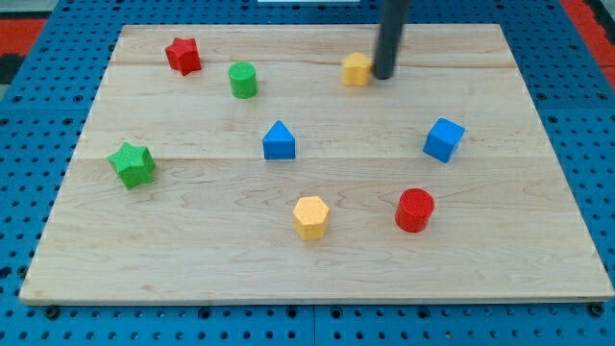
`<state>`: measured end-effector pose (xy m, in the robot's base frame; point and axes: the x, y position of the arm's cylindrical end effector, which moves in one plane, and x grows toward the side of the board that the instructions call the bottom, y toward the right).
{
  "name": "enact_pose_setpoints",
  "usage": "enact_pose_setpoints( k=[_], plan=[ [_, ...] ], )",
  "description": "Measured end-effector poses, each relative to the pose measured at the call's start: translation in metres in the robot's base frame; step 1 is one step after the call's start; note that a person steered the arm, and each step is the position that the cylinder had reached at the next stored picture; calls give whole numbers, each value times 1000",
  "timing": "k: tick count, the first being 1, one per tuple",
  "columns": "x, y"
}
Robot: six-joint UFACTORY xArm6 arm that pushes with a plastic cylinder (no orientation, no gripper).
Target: Slightly push the yellow heart towards right side
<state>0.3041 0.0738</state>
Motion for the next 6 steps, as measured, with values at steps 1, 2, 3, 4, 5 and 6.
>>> enact_pose_setpoints(
  k=[1,2,3,4,5,6],
  plan=[
    [3,0],
    [32,32],
    [82,41],
    [90,0],
    [90,0],
    [78,-56]
  ],
)
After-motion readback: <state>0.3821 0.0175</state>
